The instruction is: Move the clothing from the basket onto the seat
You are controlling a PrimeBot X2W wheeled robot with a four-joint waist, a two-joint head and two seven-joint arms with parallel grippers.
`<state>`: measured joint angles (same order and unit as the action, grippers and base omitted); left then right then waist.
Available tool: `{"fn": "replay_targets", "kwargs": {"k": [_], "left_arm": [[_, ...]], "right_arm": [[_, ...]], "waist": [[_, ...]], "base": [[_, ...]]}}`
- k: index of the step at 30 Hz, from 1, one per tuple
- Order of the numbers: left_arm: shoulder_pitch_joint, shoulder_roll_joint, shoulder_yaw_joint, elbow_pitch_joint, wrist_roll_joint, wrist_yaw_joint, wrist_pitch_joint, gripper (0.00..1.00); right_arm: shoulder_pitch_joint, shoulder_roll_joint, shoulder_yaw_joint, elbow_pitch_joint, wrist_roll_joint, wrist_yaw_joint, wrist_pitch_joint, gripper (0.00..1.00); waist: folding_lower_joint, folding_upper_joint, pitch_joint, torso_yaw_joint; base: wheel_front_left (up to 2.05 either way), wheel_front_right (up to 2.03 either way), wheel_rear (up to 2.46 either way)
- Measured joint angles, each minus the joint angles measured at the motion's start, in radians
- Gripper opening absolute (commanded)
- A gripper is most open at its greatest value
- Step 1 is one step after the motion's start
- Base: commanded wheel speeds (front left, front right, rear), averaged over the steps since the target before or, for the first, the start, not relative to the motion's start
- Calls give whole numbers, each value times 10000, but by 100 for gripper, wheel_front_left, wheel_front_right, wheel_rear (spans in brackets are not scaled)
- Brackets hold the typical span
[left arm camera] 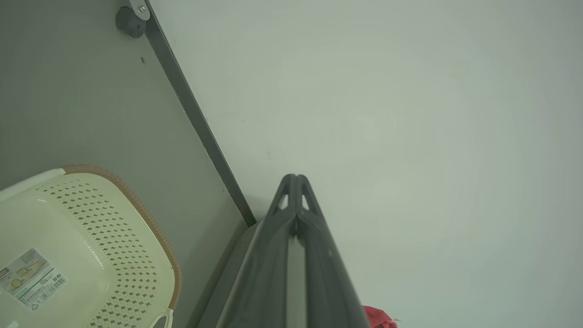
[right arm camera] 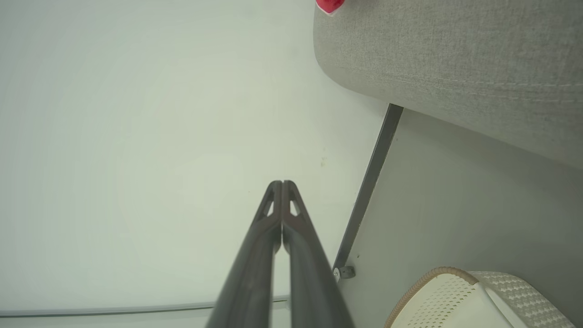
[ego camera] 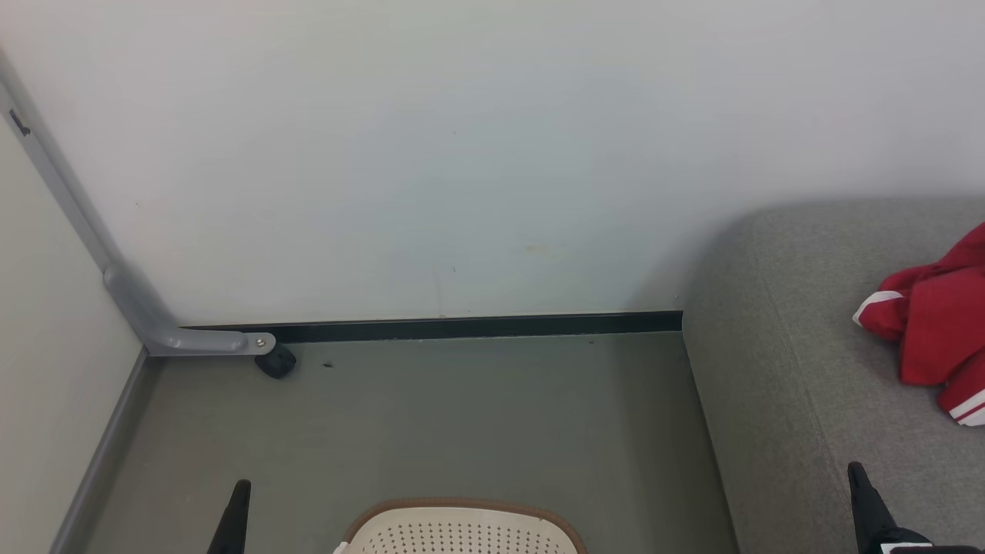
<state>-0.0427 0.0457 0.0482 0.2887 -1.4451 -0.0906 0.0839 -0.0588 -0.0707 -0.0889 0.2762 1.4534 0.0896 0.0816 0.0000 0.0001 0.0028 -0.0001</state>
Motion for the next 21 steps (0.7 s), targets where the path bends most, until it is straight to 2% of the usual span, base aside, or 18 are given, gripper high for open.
{"fn": "replay_targets", "kwargs": {"k": [11,21], "left_arm": [[-202,-38,364,81,-1363,-255,263,0],[-332,-59,380,105,-1546,-326,290,0]], "right_arm": [[-170,253,-439,232,1367,251,286,0],[-182,268,-468,238,1404,251,316,0]], "waist": [[0,-1,-10,1],[0,0,-11,1]], "base": [[0,0,0],[0,0,0]]}}
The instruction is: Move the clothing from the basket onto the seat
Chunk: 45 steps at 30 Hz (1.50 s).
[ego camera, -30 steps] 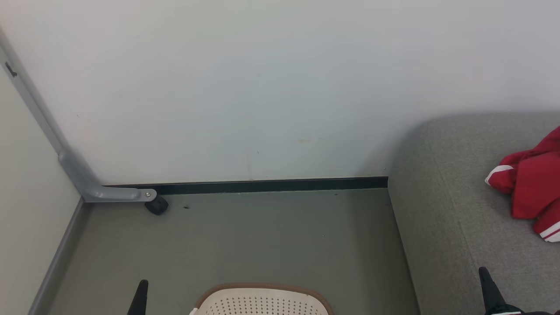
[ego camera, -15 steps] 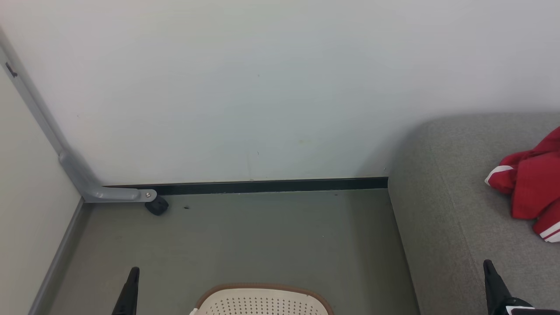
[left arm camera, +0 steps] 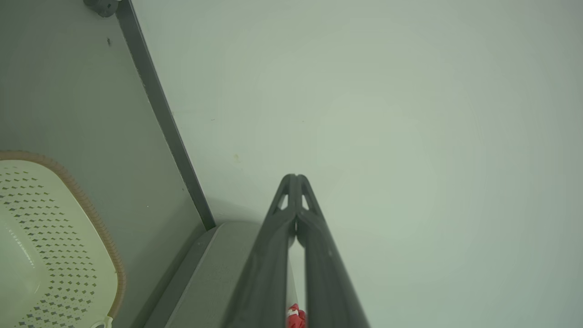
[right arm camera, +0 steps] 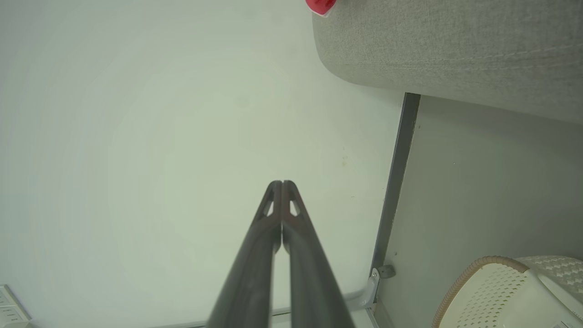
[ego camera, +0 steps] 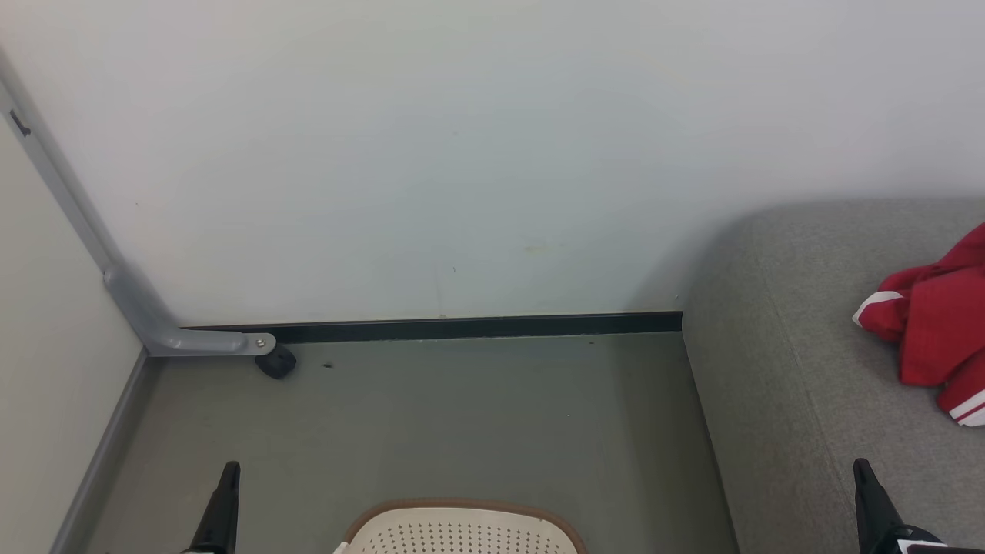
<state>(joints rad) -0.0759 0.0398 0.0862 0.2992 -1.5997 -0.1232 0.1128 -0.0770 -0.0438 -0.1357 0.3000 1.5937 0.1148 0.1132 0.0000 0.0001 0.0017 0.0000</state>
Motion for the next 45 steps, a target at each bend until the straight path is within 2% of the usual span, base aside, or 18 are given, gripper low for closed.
{"fn": "replay_targets", "kwargs": {"k": [45], "left_arm": [[0,-8,0,10,-10,-2,0,0]], "right_arm": [[-3,2,0,6,4,0,0,0]], "waist": [[0,0,0,0]], "base": [[0,0,0]]}}
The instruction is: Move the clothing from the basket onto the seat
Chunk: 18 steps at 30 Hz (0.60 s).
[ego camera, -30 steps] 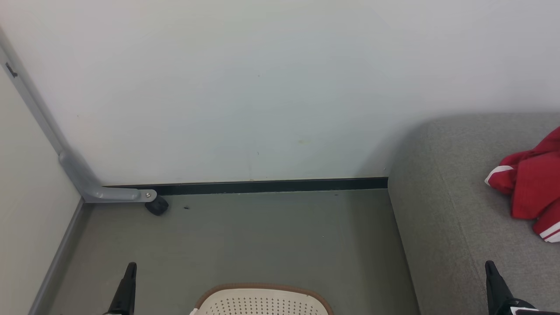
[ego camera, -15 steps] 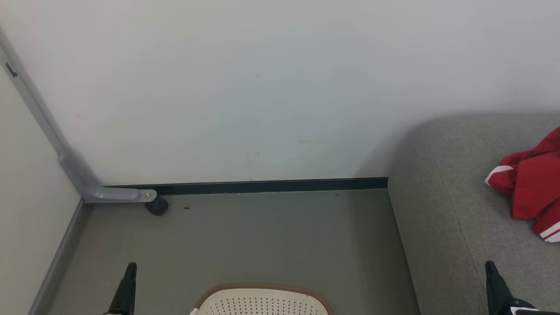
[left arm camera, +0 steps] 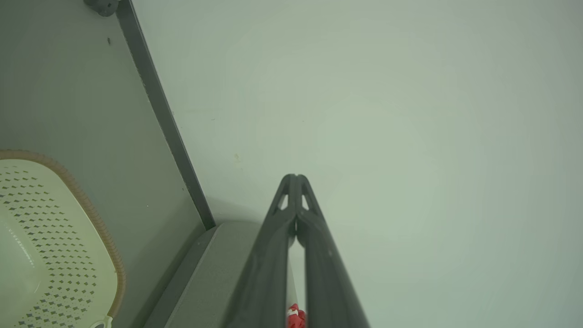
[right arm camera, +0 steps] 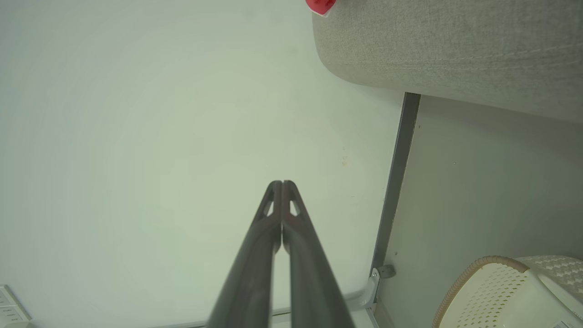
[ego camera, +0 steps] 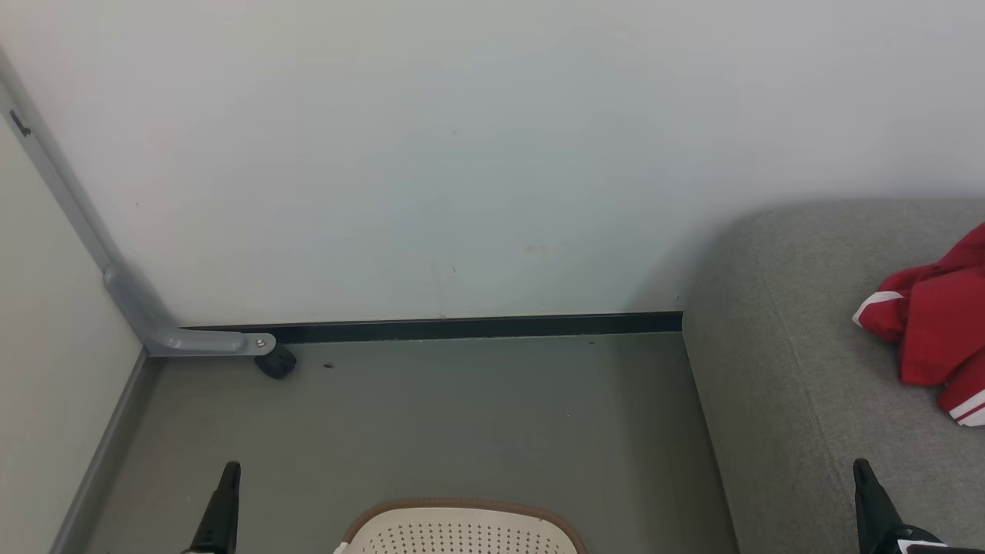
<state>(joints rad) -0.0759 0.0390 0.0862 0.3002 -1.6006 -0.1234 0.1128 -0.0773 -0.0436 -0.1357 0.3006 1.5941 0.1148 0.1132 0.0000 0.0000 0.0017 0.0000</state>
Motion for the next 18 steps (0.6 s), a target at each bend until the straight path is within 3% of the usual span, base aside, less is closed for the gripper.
{"fn": "replay_targets", "kwargs": {"k": [18], "left_arm": [[0,0,-2,2,0,0,0,0]], "right_arm": [[0,0,0,0,0,0,0,0]], "waist": [[0,0,0,0]], "base": [[0,0,0]]}}
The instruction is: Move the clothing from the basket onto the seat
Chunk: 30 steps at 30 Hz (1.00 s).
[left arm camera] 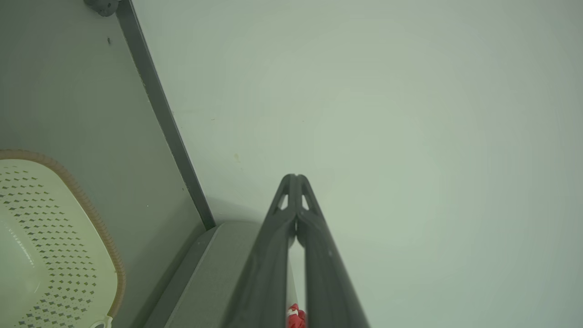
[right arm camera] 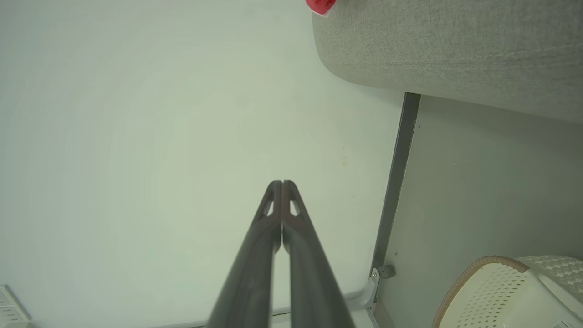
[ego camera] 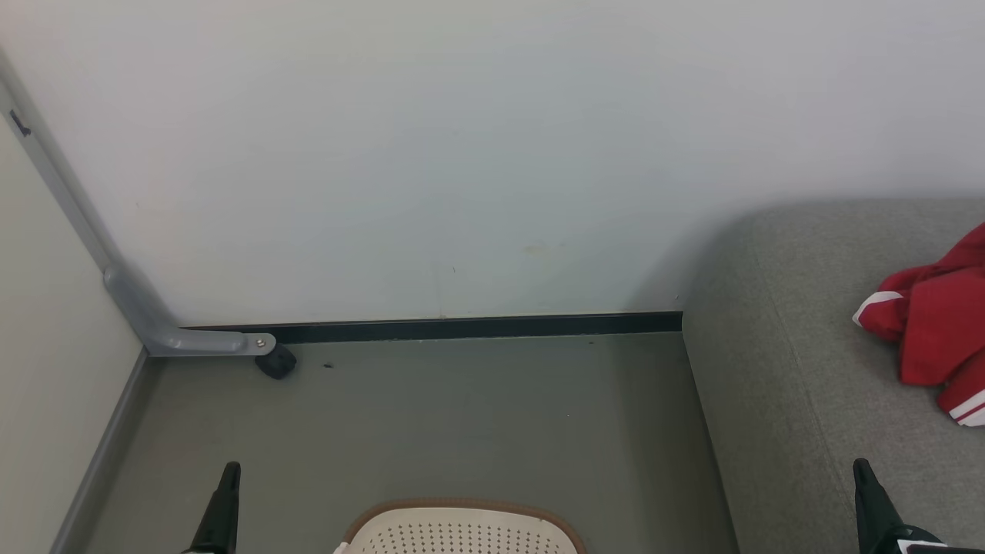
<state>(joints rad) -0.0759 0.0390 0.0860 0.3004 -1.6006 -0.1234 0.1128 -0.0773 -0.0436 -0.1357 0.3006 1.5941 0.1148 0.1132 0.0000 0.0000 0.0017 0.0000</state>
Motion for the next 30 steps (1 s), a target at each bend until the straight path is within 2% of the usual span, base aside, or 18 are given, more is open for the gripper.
{"fn": "replay_targets", "kwargs": {"k": [30], "left_arm": [[0,0,0,0,0,0,0,0]], "right_arm": [[0,2,0,0,0,0,0,0]], "waist": [[0,0,0,0]], "base": [[0,0,0]]}}
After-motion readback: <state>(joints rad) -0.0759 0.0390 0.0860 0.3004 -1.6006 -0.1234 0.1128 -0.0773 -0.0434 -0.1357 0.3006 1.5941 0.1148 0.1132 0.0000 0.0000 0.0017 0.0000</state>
